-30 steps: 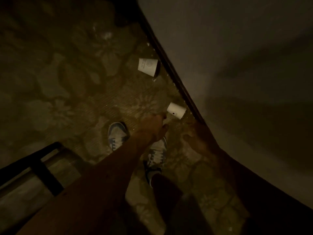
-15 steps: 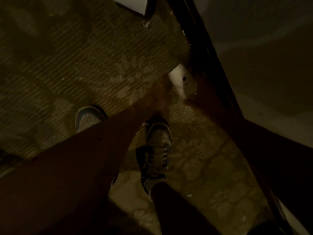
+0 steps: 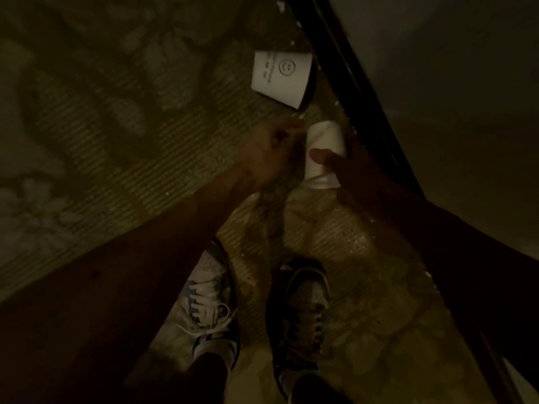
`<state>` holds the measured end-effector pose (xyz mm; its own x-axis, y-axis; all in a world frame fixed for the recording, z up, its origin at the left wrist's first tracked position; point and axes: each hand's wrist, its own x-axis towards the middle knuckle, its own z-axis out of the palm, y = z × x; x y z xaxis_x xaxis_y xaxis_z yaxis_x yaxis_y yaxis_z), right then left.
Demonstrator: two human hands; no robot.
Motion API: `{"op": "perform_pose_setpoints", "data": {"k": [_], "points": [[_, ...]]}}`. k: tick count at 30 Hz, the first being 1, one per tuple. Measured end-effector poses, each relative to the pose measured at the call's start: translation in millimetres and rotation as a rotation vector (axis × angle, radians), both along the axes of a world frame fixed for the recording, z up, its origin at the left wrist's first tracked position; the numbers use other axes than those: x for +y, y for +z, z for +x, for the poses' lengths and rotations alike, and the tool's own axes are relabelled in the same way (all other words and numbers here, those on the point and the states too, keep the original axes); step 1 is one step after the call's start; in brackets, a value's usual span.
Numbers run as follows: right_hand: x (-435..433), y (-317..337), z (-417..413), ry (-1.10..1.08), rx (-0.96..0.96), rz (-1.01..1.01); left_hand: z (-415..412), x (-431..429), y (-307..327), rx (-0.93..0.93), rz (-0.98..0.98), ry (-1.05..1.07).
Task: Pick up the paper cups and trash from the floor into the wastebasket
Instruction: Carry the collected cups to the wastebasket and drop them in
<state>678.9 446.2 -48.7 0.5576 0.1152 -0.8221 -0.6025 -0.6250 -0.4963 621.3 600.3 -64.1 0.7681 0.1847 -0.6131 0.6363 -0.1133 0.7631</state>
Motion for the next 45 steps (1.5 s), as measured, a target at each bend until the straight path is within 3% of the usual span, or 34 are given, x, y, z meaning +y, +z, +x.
{"op": "perform_pose_setpoints", "data": {"k": [3,5,10,15,22,30,37,45], "points": [[23.2,2.0,28.8,-0.055,-0.076,0.021,26.8,32.8,-8.1,-0.039,0.175,0.226],[35.6,-3.3,42.3,-0.133,-0.041,0.072,38.2,47.0,-23.8,0.057,0.179,0.192],[56.8,-20.9,57.6,-0.218,0.032,0.187,45.4,56.3,-41.8,0.136,0.016,0.095],[63.7,-27.2,49.4,-0.213,0.011,0.273,42.0,53.6,-32.0,0.100,-0.207,0.309],[59.8,45.1,3.4,-0.055,0.050,0.223,0.6,61.7,43.1,0.094,-0.156,0.534],[93.2,245.8,-30.1,-0.037,0.156,0.239,-51.6,97.1,258.6,-0.020,-0.036,0.502],[121.2,522.1,-22.9,0.174,-0.031,0.307,-65.7,118.0,537.4,-0.025,-0.014,0.340],[123.4,812.3,-7.7,0.311,-0.314,0.527,-51.7,140.4,846.4,-0.323,0.168,0.129]]}}
